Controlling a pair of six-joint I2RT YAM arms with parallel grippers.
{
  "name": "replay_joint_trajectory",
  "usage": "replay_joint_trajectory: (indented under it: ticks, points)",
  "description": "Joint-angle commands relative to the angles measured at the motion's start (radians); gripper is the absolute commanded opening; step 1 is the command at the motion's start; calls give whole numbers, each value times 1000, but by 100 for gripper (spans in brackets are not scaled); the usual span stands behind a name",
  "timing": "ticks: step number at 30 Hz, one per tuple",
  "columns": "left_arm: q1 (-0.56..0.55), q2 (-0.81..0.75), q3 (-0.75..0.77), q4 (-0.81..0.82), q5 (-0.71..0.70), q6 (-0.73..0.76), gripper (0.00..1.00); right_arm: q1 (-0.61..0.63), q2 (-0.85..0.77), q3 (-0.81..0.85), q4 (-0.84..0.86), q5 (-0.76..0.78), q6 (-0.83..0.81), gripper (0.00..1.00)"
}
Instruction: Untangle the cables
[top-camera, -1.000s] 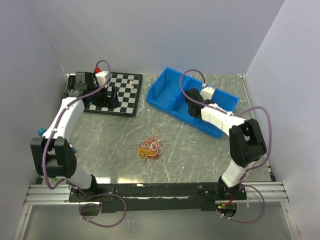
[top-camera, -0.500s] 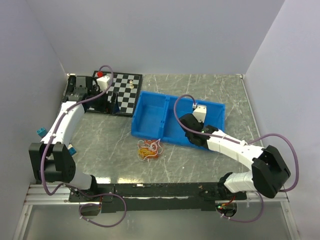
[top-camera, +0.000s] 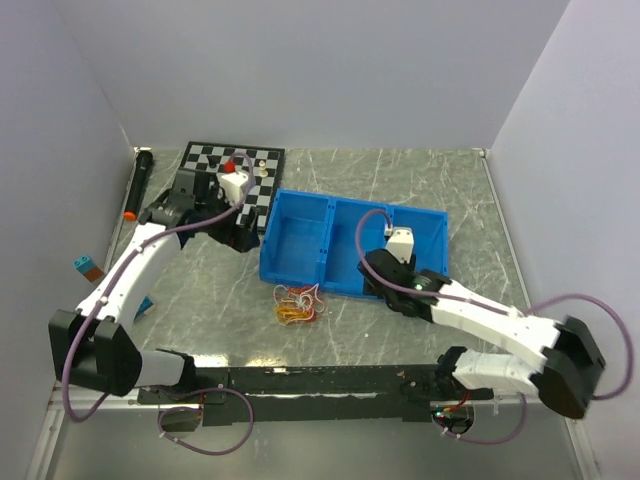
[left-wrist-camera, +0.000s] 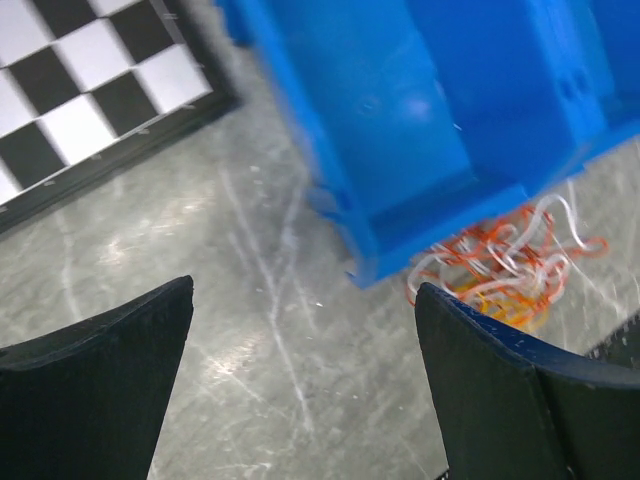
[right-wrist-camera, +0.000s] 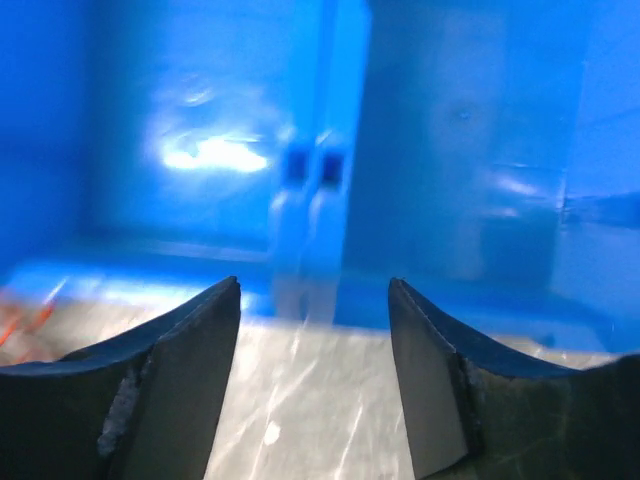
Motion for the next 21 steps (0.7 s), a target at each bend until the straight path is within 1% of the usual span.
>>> replay_joint_trajectory:
  ticks: [1, 3, 4, 6, 7, 11, 15, 18, 21]
  points:
    - [-72, -88, -36, -40, 16, 50, 97, 90, -199, -21, 47, -29, -43, 70]
    - [-110, -117, -75, -40, 20, 69, 97, 140, -279, -83, 143, -99, -98, 69]
    - [-120, -130, -95, -38, 17, 77, 97, 160, -310, -125, 238, -183, -132, 68]
    - [-137, -140, -122, -40, 17, 93, 97, 182, -341, -195, 364, -332, -172, 68]
    - [-138, -139, -130, -43, 26, 100, 97, 185, -335, -222, 413, -380, -178, 68]
    - [-147, -134, -150, -49, 71, 104, 97, 209, -214, -236, 530, -455, -172, 66]
    - [-164, -137, -167, -26, 74, 101, 97, 211, -59, -210, 648, -475, -190, 65]
    - [-166, -140, -179, -6, 63, 103, 97, 209, 47, -156, 688, -478, -206, 62]
    - [-169, -131, -188, -1, 45, 106, 97, 211, 128, -121, 713, -472, -209, 57]
